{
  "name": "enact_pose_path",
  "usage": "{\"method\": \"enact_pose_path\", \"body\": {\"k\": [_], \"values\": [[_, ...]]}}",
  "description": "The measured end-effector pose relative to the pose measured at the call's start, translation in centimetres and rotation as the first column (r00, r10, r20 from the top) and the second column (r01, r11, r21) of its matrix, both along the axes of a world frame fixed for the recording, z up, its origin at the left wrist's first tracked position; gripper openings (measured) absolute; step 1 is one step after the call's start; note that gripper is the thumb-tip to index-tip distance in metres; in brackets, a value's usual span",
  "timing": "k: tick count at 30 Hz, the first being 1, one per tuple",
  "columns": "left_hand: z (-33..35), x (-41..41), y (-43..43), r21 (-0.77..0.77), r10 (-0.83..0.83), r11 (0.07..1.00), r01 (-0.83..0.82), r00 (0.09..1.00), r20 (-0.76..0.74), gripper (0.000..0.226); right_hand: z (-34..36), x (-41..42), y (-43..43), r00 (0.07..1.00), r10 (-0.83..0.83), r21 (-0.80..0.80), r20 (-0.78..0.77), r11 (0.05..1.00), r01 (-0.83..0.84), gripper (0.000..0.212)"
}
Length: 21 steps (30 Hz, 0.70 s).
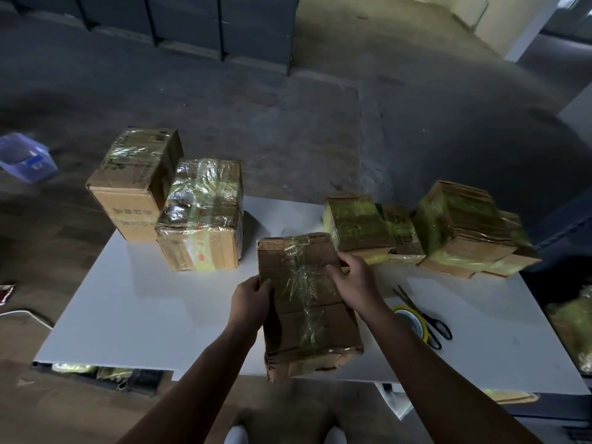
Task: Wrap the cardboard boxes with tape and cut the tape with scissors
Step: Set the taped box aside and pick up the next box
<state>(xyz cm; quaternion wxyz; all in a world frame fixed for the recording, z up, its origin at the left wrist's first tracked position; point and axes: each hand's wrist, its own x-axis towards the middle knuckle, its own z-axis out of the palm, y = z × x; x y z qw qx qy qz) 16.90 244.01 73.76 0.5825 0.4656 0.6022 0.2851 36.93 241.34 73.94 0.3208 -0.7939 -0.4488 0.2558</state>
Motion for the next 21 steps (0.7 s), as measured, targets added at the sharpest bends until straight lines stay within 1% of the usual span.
{"method": "enact_pose_path", "body": {"k": [3, 5, 7, 8, 9, 10, 12, 14, 15, 16, 18, 19, 21], "values": [[-0.3, -0.5, 0.2, -0.041, 0.074, 0.997, -0.072, 0.995, 0.062, 0.02, 0.1, 0.2, -0.4, 0.997, -0.036, 0.062, -0.061, 0.997, 0.04, 0.035], [-0.7, -1.1, 0.9, -0.142, 0.111, 0.986, -0.091, 0.984, 0.141, 0.018, 0.1, 0.3, -0.7, 0.993, -0.043, 0.124, -0.109, 0.991, 0.056, 0.03], [-1.1, -1.8, 1.6, -0.265, 0.146, 0.96, -0.085, 0.964, 0.22, 0.018, -0.3, 0.1, -0.7, 0.991, 0.01, 0.128, -0.136, 0.992, 0.007, 0.027], [-1.4, -2.1, 1.8, -0.294, 0.153, 0.952, -0.084, 0.963, 0.221, 0.018, -0.7, 0.0, -0.8, 0.992, 0.051, 0.104, -0.113, 0.994, -0.04, 0.028], [-1.7, -2.2, 2.0, -0.272, 0.141, 0.958, -0.093, 0.977, 0.162, 0.02, -1.3, -0.2, -0.9, 0.993, 0.088, 0.074, -0.082, 0.994, -0.082, 0.033], [-2.0, -2.3, 2.2, -0.203, 0.131, 0.972, -0.118, 0.99, 0.05, 0.024, -1.8, -0.2, -1.0, 0.992, 0.101, 0.026, -0.073, 0.995, -0.099, 0.042], [-2.1, -2.6, 2.3, 0.01, 0.146, 0.989, -0.147, 0.969, -0.197, 0.034, -2.5, -0.3, -0.9, 0.988, 0.059, -0.103, -0.144, 0.992, -0.074, 0.063], [-2.1, -2.9, 2.4, 0.192, 0.103, 0.981, -0.029, 0.917, -0.385, 0.035, -2.9, -0.6, -0.9, 0.968, -0.005, -0.176, -0.252, 0.983, -0.041, 0.068], [-2.0, -2.9, 2.5, 0.234, 0.061, 0.971, 0.051, 0.891, -0.45, 0.033, -2.9, -0.7, -0.8, 0.957, -0.03, -0.194, -0.289, 0.981, -0.028, 0.067], [-1.9, -2.7, 2.4, 0.249, 0.021, 0.961, 0.119, 0.868, -0.496, 0.031, -2.9, -0.7, -0.6, 0.952, -0.046, -0.212, -0.303, 0.977, -0.02, 0.073], [-1.5, -2.2, 1.9, 0.252, -0.043, 0.944, 0.212, 0.838, -0.544, 0.028, -3.0, -0.8, -0.3, 0.958, -0.05, -0.251, -0.283, 0.968, -0.023, 0.083], [-1.2, -1.9, 1.7, 0.245, -0.079, 0.937, 0.248, 0.835, -0.545, 0.028, -3.0, -0.8, -0.2, 0.965, -0.045, -0.257, -0.257, 0.966, -0.023, 0.083], [-0.3, -1.5, 1.6, 0.166, -0.186, 0.939, 0.3, 0.853, -0.488, 0.039, -3.1, -0.7, -0.1, 0.98, -0.043, -0.275, -0.195, 0.961, -0.013, 0.079]]}}
